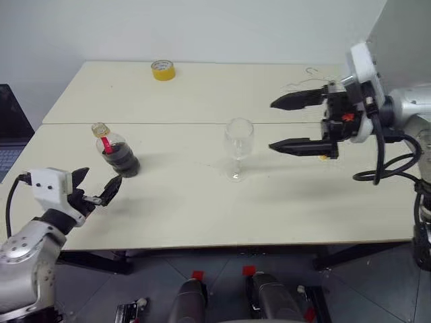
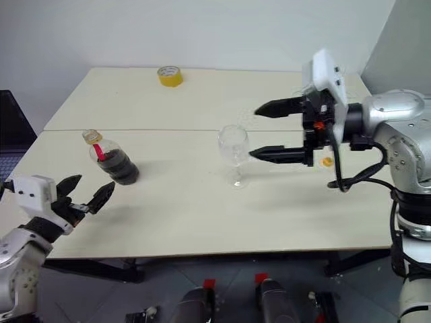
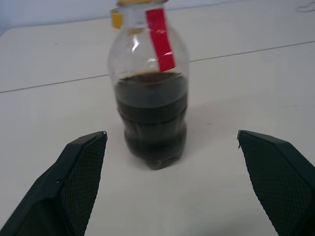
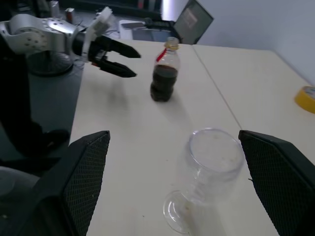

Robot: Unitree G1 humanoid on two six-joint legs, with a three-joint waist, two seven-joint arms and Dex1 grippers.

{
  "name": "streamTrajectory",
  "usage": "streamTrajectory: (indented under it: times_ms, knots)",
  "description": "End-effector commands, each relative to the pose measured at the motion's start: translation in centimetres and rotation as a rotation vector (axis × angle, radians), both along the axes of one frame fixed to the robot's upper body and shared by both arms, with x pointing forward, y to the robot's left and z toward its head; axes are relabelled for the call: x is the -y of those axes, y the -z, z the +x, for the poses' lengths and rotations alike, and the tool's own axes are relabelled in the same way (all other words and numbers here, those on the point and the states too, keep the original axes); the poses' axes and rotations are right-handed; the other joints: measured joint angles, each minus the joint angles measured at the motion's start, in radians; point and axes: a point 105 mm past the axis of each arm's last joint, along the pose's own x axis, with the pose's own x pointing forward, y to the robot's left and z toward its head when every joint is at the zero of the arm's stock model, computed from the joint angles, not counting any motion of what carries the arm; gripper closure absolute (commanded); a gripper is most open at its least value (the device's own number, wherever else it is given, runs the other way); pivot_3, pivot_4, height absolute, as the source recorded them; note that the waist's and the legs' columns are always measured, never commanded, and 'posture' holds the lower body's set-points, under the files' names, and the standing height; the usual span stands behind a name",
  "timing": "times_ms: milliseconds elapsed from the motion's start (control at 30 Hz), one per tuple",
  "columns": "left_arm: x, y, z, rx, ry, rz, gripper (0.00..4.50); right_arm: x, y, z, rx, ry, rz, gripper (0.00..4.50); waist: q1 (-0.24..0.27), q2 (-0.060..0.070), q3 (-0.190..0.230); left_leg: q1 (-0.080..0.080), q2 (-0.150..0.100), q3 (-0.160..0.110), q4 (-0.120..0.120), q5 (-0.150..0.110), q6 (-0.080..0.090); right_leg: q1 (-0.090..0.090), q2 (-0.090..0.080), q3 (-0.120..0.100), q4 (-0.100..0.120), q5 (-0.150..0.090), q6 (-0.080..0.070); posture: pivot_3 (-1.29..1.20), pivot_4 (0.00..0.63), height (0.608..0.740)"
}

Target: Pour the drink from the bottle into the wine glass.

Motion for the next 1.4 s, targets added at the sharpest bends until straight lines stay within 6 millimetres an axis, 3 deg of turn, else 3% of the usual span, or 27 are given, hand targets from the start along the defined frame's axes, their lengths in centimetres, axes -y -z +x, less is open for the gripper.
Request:
streamTrajectory:
  times_ms: [33, 233, 1000, 1333, 1400]
  knots:
    - [-0.1, -0.1, 0.5, 0.042, -0.015, 0.040, 0.00, -1.7, -0.9, -1.1, 0.084, -0.045, -0.039, 0.03, 0.003, 0.000, 0.000, -0.002, 0.000, 0.000, 0.000, 0.000, 0.000, -0.002, 0.000, 0.000, 0.000, 0.002, 0.004, 0.00, 0.150, 0.740]
    - [0.1, -0.8, 2.4, 0.099, -0.004, 0.027, 0.00, -2.8, -1.4, -1.6, 0.113, -0.089, -0.040, 0.03, 0.019, -0.001, 0.000, -0.012, -0.001, 0.000, 0.002, 0.000, 0.000, -0.012, 0.000, -0.001, 0.001, 0.004, 0.006, 0.00, 0.150, 0.740]
    - [1.3, 1.0, 7.9, 0.058, 0.044, 0.041, 0.00, -3.9, -0.5, -1.9, 0.129, -0.106, -0.088, 0.03, 0.016, -0.001, -0.001, -0.011, -0.001, 0.004, 0.005, 0.000, 0.000, -0.012, 0.001, 0.002, 0.003, 0.009, 0.007, 0.00, 0.150, 0.740]
    - [1.8, 2.2, 8.7, 0.058, 0.059, 0.015, 0.00, -3.7, 0.0, -1.6, 0.123, -0.079, -0.101, 0.03, 0.014, -0.001, -0.001, -0.011, -0.001, 0.004, 0.007, 0.000, 0.000, -0.012, 0.001, 0.002, 0.006, 0.009, 0.007, 0.00, 0.150, 0.740]
    - [1.9, 2.2, 8.7, 0.070, 0.059, 0.011, 0.40, -3.5, 0.2, -1.4, 0.120, -0.063, -0.103, 0.00, 0.015, -0.001, -0.001, -0.011, -0.001, 0.004, 0.007, 0.000, 0.000, -0.012, 0.001, 0.002, 0.007, 0.009, 0.007, 0.00, 0.150, 0.740]
